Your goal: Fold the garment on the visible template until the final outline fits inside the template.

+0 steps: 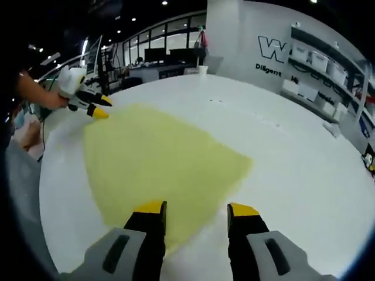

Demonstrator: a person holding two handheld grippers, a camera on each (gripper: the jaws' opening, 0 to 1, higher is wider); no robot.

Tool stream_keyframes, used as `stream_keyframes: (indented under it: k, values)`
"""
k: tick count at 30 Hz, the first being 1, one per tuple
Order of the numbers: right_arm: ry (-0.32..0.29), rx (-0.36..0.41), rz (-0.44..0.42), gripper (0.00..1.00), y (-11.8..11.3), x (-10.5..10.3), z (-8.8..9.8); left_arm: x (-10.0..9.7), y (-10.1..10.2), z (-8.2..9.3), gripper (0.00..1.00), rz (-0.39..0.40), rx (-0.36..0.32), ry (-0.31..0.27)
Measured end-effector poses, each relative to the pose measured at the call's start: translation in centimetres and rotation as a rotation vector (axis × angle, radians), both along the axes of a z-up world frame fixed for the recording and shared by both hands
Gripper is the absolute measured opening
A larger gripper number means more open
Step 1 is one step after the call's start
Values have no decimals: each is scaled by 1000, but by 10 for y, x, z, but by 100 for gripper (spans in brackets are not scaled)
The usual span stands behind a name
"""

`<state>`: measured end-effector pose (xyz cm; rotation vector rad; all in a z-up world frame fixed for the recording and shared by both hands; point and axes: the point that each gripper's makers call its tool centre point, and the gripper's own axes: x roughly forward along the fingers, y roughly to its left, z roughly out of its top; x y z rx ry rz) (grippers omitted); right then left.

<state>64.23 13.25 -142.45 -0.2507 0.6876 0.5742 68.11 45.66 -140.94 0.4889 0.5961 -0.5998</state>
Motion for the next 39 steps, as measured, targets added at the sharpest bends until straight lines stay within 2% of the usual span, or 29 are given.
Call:
stream_keyframes:
  k: [2,4,5,7,9,12,14,19,23,25,28,31,39]
  values:
    - [6,-6,13,38,4,-8,-1,-8,-7,0,30,-21,-5,2]
    - [15,-7,12,39,6,-15,-3,-20,-13,-4,30,-12,-42,49]
    - [15,-15,8,39,5,-18,-4,-24,-14,-5,32,-23,-33,44]
    - [22,-9,-3,39,4,-25,-5,-32,-11,-9,31,-59,27,27]
    - [30,-30,-4,40,2,-33,-8,-38,-9,-12,30,-58,22,30]
    - [29,-20,-22,40,-1,-40,-6,-43,-4,-10,30,-35,10,40]
    - [29,-9,-31,40,0,-44,-5,-47,-6,-7,31,-37,1,33]
    - [31,-41,5,40,12,-55,-8,-64,-14,-8,31,-46,-20,38]
    - [31,-50,-20,39,8,-57,-6,-69,-5,-14,29,-39,17,43]
    - [50,-61,-49,39,0,-61,-7,-70,2,-16,30,-18,23,55]
    - [48,-54,-59,39,-6,-67,-1,-74,8,-13,32,7,6,63]
    - [37,-45,-61,39,-7,-71,7,-79,12,-6,31,0,14,48]
    - [11,-21,-37,44,6,-81,23,-87,17,10,34,20,-29,38]
